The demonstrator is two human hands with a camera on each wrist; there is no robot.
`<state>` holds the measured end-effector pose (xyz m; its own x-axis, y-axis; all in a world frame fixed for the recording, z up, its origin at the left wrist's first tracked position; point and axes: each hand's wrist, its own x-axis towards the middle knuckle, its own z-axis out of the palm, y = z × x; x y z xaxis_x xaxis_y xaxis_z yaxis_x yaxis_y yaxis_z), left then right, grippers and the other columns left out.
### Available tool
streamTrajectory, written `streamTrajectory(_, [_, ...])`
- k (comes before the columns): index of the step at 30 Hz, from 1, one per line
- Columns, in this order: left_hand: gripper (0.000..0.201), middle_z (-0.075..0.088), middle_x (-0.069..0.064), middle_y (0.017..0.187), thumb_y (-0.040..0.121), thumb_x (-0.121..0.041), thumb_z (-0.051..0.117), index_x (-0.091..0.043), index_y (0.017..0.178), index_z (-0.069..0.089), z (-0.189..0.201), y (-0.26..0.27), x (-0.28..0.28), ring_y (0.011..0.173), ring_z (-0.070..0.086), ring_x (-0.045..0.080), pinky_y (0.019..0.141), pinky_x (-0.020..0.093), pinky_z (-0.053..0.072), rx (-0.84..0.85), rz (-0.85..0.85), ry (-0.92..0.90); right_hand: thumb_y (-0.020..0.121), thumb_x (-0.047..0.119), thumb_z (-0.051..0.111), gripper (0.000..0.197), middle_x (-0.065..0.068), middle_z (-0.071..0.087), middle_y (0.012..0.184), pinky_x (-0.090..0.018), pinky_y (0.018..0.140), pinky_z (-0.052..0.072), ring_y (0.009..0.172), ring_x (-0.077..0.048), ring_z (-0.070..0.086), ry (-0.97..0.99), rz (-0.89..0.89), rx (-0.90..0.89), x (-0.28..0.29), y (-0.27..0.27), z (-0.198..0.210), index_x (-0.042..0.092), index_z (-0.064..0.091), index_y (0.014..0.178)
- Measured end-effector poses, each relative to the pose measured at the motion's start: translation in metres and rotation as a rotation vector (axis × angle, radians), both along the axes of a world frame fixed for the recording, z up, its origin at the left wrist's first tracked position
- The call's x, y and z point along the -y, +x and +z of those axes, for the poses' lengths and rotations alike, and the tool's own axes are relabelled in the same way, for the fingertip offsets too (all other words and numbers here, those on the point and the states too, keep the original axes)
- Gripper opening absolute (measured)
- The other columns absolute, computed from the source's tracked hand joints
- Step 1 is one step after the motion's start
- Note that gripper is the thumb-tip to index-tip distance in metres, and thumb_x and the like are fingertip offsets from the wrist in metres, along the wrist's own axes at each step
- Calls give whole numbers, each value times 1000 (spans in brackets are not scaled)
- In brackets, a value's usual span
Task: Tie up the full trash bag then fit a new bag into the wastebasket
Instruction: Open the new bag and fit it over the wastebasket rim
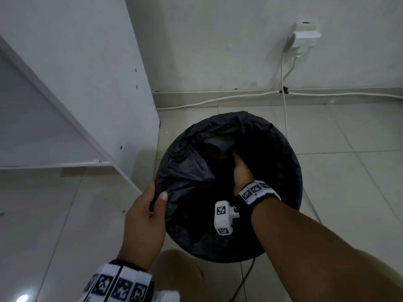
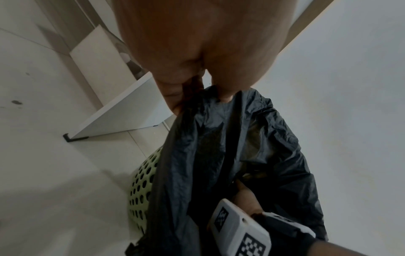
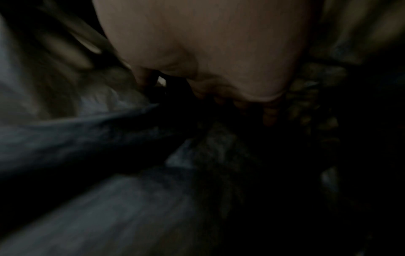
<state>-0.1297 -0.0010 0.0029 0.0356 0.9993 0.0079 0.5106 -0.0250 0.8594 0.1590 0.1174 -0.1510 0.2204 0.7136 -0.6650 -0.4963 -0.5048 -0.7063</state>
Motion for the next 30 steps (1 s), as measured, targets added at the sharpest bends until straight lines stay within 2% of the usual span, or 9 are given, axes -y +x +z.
streamTrajectory(2, [39,62,-22,121,102,-39,41,-45,140,47,3,3,-3,104,54,-18,90,10,46,-7,8,6,56,78,74,83,-4,66,131,-48,105,43,117,-32,61,-27,-93,-125,16,-24,44,31,67,124])
streamTrajectory(4, [39,63,-20,124,102,-40,40,-42,141,49,5,6,-6,107,56,-11,92,17,46,-5,12,1,74,65,66,54,-10,73,114,-37,90,52,95,-24,68,-70,-134,17,38,-47,106,22,73,106])
streamTrajectory(6, [40,63,-18,124,102,-40,40,-39,142,49,5,8,-9,108,58,-6,91,17,46,-22,0,2,88,49,59,37,-9,72,101,-29,67,46,74,-13,60,-80,-182,167,56,-57,122,17,72,102])
streamTrajectory(9, [41,64,-14,126,102,-41,40,-38,142,48,5,8,-11,112,58,1,97,28,49,-38,-10,-6,90,51,53,40,0,60,80,-30,66,40,69,-15,54,-34,-169,-1,72,-76,138,15,70,90])
streamTrajectory(13, [43,60,-12,133,102,-40,42,-36,145,47,1,6,-7,116,55,1,100,25,45,-67,-3,-22,89,58,40,59,-8,65,115,-44,95,37,113,-24,57,48,-57,-241,53,-104,134,15,68,119])
streamTrajectory(18, [37,63,-22,122,101,-33,47,-47,135,51,2,7,1,110,57,-10,90,11,43,13,-12,-22,88,61,43,69,-14,54,142,-46,111,34,130,-33,49,37,-128,-448,10,-115,122,17,55,139])
streamTrajectory(21, [38,61,-28,121,101,-32,47,-43,137,53,2,6,-2,110,52,-21,89,0,40,30,-2,-13,92,60,39,66,-13,56,141,-45,104,37,126,-33,50,38,-114,-494,1,-109,123,17,55,139])
streamTrajectory(24, [36,51,-42,116,102,-32,45,-48,134,47,8,5,-12,101,45,-34,83,-8,34,14,0,-9,92,51,46,40,-3,73,92,-33,76,47,86,-20,66,38,-8,-276,9,-103,125,20,71,99])
streamTrajectory(30, [37,55,-40,116,104,-34,42,-44,138,48,15,4,-23,105,50,-26,85,-5,38,32,-25,-32,91,22,52,22,-5,67,80,-32,72,49,82,-22,64,186,-220,358,40,-83,145,12,69,81])
